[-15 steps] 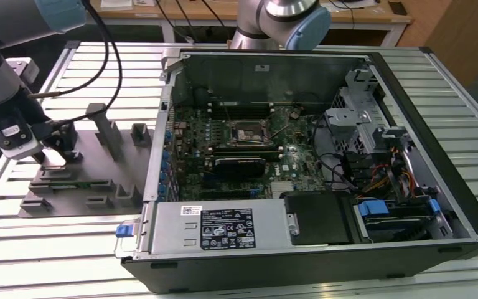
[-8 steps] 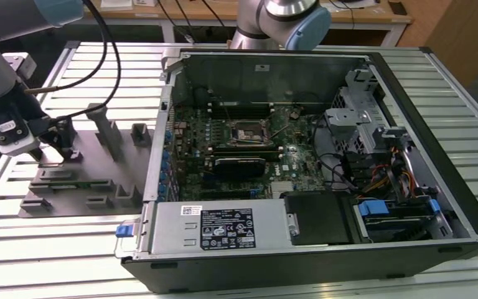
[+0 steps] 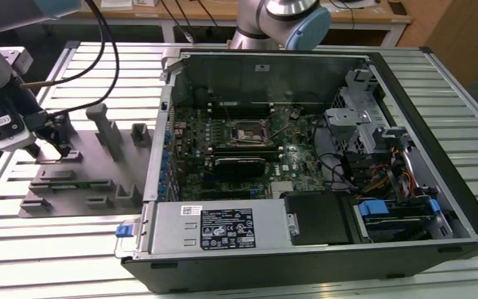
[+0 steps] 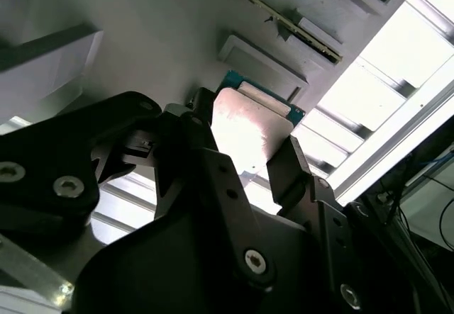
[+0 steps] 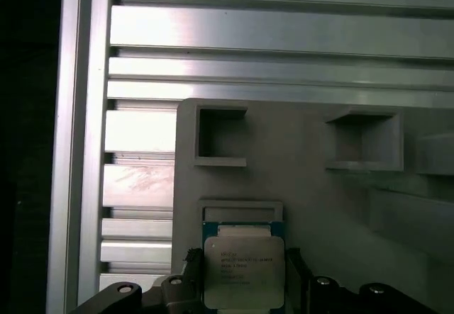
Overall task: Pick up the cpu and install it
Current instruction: 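Pick up the cpu and move it towards the insertion slot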
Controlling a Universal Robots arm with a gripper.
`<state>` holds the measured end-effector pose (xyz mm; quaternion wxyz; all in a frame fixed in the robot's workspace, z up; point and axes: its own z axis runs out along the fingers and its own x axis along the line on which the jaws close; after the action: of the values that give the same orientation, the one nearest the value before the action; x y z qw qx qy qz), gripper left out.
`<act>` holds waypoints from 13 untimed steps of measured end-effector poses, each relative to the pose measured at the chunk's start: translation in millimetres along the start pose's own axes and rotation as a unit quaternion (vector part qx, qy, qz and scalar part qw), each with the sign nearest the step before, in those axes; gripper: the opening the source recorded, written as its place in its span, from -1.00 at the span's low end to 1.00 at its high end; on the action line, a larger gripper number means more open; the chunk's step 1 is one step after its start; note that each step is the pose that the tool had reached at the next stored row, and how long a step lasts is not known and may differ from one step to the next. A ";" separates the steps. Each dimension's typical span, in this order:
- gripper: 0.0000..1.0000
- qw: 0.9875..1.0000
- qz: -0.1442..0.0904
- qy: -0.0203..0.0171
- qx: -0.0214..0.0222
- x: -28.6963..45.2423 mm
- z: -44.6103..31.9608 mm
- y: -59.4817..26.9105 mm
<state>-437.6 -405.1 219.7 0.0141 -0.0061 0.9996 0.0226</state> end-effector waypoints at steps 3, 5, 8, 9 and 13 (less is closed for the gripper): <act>0.09 1.000 0.000 0.000 0.000 -0.1 -4.5 0.2; 0.09 1.000 0.000 0.000 0.000 -0.2 -7.9 0.3; 0.09 1.000 0.000 0.000 0.000 -0.4 -12.8 0.6; 0.09 1.000 0.000 0.000 0.000 -0.4 -14.2 0.6; 0.09 1.000 0.000 0.000 0.000 -0.6 -19.6 0.9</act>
<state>-437.6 -405.1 239.3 0.0144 -0.0061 0.9996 0.0226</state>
